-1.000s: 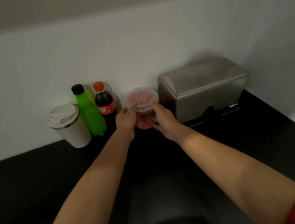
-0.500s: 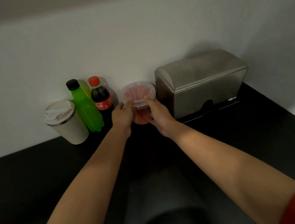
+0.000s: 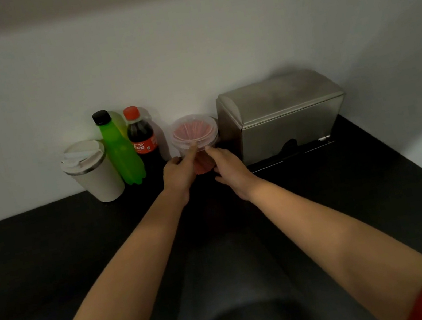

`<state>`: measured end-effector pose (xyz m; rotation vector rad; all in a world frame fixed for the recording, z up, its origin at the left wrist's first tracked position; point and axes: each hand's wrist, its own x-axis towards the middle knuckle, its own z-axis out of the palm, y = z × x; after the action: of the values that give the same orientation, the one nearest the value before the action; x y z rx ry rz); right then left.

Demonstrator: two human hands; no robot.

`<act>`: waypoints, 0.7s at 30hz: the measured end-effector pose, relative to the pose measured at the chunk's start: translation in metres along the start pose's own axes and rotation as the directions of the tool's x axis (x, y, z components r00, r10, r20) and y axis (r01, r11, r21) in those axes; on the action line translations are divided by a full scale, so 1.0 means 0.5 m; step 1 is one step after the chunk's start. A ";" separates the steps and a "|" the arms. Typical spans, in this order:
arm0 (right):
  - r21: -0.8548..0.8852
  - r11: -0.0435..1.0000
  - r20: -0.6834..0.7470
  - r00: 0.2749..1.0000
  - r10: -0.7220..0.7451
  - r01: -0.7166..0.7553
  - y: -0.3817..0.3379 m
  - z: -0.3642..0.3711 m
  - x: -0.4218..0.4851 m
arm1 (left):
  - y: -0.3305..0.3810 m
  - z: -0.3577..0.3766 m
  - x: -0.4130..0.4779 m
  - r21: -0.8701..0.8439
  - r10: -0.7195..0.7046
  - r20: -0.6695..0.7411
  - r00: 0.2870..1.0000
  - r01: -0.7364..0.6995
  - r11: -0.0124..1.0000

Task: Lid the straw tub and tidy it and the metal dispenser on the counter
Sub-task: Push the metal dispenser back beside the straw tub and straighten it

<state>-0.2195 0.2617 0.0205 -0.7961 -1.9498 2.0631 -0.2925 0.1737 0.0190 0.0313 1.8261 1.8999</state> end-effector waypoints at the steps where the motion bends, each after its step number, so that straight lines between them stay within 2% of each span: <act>1: -0.010 1.000 0.002 1.000 0.003 -0.003 0.004 -0.006 -0.008 | -0.006 0.002 -0.009 0.006 -0.001 0.007 1.000 0.001 1.000; 7: -0.035 0.997 -0.029 0.997 0.072 -0.073 0.016 -0.073 -0.061 | -0.036 0.037 -0.062 -0.008 -0.084 0.066 0.994 0.085 0.996; 11: -0.017 0.994 -0.178 0.979 0.103 -0.108 0.018 -0.145 -0.081 | -0.044 0.077 -0.090 -0.010 -0.131 0.140 0.981 0.133 0.991; 16: 0.090 0.969 -0.352 0.903 0.247 -0.230 0.022 -0.247 -0.090 | -0.052 0.120 -0.098 0.005 -0.146 0.199 0.969 0.148 0.989; 21: 0.139 0.969 -0.445 0.862 0.245 -0.204 0.024 -0.328 -0.087 | -0.056 0.151 -0.103 0.002 -0.171 0.240 0.956 0.176 0.984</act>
<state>-0.0985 0.3809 0.0215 -1.4021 -1.5555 1.8313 -0.2117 0.2243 0.0166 0.0873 1.5947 1.7114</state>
